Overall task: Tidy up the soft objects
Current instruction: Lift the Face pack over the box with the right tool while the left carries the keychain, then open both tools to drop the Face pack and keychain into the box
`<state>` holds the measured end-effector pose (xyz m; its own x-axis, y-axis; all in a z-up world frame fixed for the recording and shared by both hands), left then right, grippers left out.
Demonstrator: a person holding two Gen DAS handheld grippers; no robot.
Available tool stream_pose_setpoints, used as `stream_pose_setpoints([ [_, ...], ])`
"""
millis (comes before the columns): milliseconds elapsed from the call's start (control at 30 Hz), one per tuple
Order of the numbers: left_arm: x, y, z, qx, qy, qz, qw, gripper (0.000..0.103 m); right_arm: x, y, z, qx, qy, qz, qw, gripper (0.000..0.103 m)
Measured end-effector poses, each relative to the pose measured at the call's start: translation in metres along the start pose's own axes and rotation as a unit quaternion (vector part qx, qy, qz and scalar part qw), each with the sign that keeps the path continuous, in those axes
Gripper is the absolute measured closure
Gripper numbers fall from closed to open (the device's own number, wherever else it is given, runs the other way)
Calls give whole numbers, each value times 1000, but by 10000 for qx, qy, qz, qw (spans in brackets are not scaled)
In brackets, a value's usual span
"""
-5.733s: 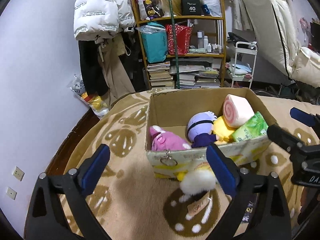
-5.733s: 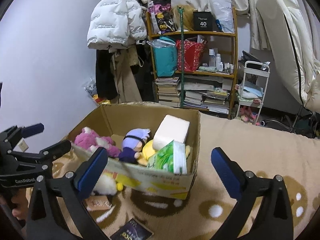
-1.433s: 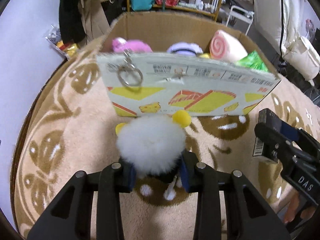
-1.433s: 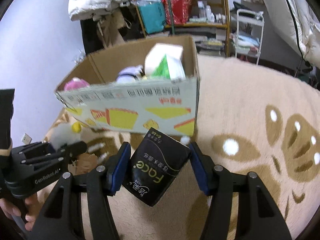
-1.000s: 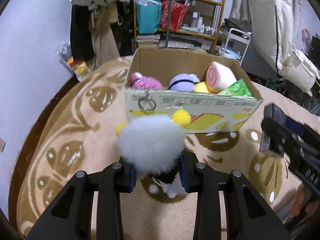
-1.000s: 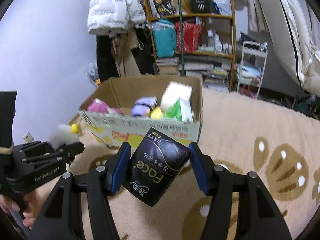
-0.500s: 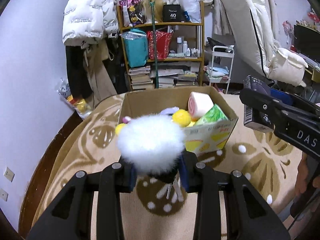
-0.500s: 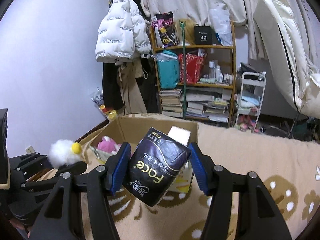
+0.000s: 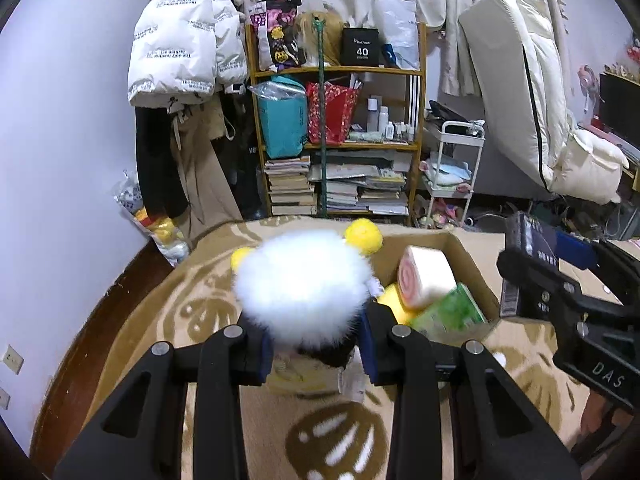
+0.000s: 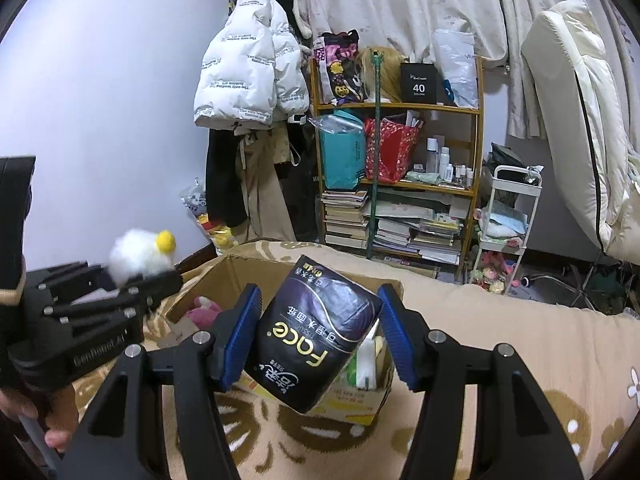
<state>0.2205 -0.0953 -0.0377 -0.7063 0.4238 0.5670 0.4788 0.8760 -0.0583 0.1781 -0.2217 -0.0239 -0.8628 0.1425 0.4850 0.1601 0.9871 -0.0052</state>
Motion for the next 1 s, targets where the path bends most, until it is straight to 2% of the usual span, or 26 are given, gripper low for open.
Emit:
stream_pose_setpoints([
  [167,-12,13,-18,105,-116,-44,9999,70,-15,-8,-7,20,22,25,10000,40],
  [333,-26,21,-20,116,-86,-121,9998,70,-36,-13,-11,20,88,-41,10000,40],
  [467,-33,18,-19,76,-67,-70,9999,70,-49,-13,-9,41,177,-92,9998,40],
  [567,-37,14,-22,183,-122,138,9997,70,-53,-14,-9,-53,221,-172,9996,40],
  [667,-47,9,-18,207,-2,274,9994,70,-58,-17,-6,-162,272,-257,9992,40],
  [1000,-85,12,13,248,592,170,9978,67,-83,-18,23,-249,632,-400,9969,39],
])
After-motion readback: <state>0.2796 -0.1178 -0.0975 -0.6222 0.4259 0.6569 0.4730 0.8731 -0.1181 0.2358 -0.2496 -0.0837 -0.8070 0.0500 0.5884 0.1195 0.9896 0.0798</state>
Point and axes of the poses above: each gripper's, at about its wrist camera, not at the fingertips, and x roughly against the way its jaws point, y to its left, z to its underside, the point moved 6 cm from there along -x, roughly the way its jaws point, and after that the axes turned 10 degrees about z, right-handed, at the moved point
